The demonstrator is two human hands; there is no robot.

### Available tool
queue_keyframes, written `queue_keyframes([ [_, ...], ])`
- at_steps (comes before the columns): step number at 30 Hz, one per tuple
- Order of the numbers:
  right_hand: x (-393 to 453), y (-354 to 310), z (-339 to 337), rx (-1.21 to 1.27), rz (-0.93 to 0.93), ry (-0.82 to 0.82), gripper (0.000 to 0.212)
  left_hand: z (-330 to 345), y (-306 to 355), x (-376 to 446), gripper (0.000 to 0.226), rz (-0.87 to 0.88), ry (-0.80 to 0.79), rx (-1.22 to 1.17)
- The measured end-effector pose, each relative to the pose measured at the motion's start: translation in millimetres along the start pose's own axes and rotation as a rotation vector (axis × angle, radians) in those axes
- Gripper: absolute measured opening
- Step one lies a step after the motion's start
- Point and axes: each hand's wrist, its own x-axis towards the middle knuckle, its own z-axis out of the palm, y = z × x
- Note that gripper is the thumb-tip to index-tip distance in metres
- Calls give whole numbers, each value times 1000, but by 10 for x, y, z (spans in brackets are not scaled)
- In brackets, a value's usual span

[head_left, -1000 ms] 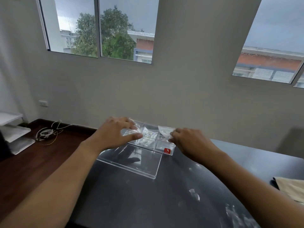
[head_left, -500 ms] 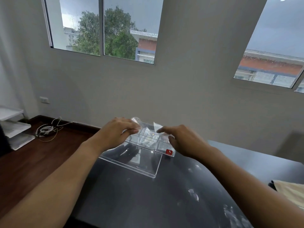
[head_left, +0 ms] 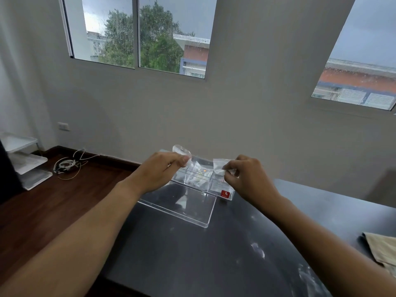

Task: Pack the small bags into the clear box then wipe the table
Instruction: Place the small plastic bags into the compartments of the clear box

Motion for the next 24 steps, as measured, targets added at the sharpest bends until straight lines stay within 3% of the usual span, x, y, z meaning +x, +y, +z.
queue_keyframes([
  [2,-21,-3,6,-25,-33,7,14,12,33,-3,56,-49,46,-51],
  [6,-11,-27,-11,-95,-60,55,11,44,55,10,25,-97,95,-108],
  [9,-5,-19,-12,-113,-38,12,13,57,80,11,33,-115,98,-103],
  [15,-22,8,57,-2,52,-236,27,76,120,30,38,-139,78,-99],
  [24,-57,152,153,-143,-81,-385,58,102,72,65,55,-197,55,49],
])
